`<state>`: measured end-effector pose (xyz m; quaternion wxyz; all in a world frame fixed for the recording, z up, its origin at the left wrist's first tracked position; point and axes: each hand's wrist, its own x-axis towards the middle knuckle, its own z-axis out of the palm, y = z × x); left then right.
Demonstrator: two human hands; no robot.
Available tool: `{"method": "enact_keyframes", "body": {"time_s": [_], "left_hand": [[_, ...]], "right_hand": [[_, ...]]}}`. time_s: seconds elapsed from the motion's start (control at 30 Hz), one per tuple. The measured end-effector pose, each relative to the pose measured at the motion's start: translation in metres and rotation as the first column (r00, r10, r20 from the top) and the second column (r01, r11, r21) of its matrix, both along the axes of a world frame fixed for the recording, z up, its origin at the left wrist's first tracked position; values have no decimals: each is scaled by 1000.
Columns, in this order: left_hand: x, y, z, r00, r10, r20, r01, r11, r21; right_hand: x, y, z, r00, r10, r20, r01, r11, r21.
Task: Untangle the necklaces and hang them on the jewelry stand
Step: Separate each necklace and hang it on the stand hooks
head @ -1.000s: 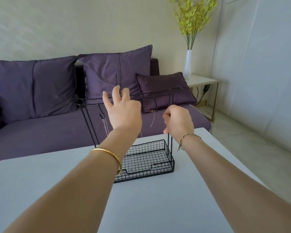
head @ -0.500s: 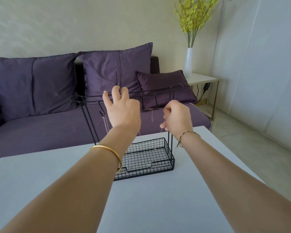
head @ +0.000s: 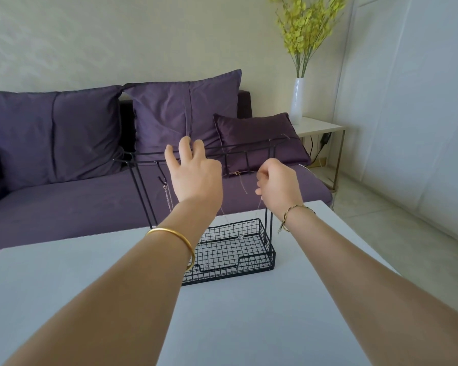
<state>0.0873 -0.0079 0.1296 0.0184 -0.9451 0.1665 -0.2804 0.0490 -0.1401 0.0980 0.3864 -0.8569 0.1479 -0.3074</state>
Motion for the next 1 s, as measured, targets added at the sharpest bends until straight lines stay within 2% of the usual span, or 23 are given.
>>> {"method": "enact_keyframes", "body": {"time_s": [0.43, 1.0], "left_hand": [[0, 2, -5, 1000, -2, -8, 3, 998, 55], [-1, 7, -4, 995, -92, -44, 92, 996, -2]], "right_hand": [[-2, 4, -7, 996, 50, -74, -48, 999, 24], [-8, 7, -6, 994, 67, -81, -62, 996, 61]]}}
